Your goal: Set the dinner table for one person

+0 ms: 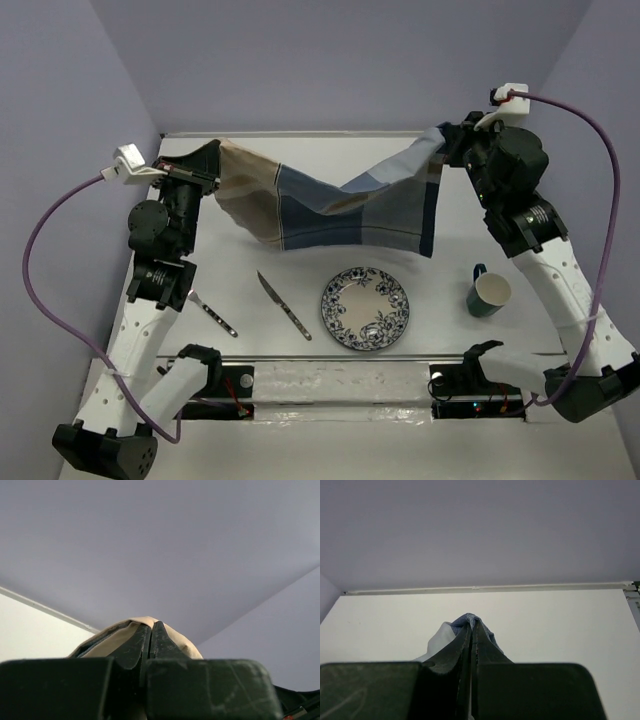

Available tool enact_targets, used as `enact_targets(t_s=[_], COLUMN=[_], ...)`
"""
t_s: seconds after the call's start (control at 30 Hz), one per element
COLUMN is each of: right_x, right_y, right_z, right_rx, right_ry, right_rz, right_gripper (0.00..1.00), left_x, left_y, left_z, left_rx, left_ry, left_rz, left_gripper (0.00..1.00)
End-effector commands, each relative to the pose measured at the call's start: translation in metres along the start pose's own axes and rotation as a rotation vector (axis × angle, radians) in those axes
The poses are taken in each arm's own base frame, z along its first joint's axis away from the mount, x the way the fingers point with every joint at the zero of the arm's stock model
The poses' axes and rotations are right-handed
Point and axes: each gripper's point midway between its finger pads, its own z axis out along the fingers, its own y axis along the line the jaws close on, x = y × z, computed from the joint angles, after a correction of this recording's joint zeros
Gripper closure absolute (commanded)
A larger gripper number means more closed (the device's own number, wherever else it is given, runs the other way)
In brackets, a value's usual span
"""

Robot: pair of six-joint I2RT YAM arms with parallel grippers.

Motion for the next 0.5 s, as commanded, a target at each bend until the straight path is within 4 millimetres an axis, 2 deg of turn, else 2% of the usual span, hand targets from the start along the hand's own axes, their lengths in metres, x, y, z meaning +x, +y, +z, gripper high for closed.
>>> enact_targets(t_s=[0.0, 0.13, 0.17, 0.2, 0.27, 0.3, 0.33, 0.37, 0.4, 0.47], right_x=[-0.012, -0.003, 0.002, 0.005, 0.013, 0.014, 0.005, 0.017, 0.0, -0.01], right_y=[0.0, -0.002, -0.001, -0.005, -0.005, -0.005, -0.011, -0.009, -0.009, -0.019], right_z=[-0.014, -0.001, 0.008, 0.015, 0.033, 0.041, 0.049, 0.065, 0.072, 0.086], right_rx=[-0.004, 0.019, 0.028, 0.04, 0.047, 0.049, 0.058, 0.041, 0.037, 0.048], right_ry=[-0.039, -0.015, -0.004, 0.004, 0.02, 0.019, 0.003, 0.037, 0.005, -0.005], right_rz=[0.029, 0.008, -0.002, -0.009, -0.023, -0.024, -0.019, -0.025, -0.014, -0.012], right_gripper=[1.0, 1.0, 1.0, 1.0, 1.0, 1.0, 1.0, 1.0, 1.0, 1.0], left_x=[-0.018, -0.003, -0.001, 0.008, 0.008, 0.018, 0.012, 0.009, 0.012, 0.004], left_y=[-0.017, -0.002, 0.0, 0.01, 0.011, 0.021, 0.016, 0.018, 0.015, 0.018], left_z=[0.002, 0.016, 0.02, 0.029, 0.04, 0.051, 0.059, 0.067, 0.08, 0.096], left_rx=[0.034, 0.007, 0.005, -0.018, -0.009, -0.03, -0.013, -0.017, -0.006, -0.004], left_ry=[-0.031, -0.01, -0.003, 0.018, 0.033, 0.059, 0.054, 0.052, 0.079, 0.081], left_rz=[0.023, 0.019, 0.016, 0.021, 0.019, 0.022, 0.02, 0.029, 0.046, 0.058], left_gripper=[1.0, 1.0, 1.0, 1.0, 1.0, 1.0, 1.0, 1.0, 1.0, 1.0])
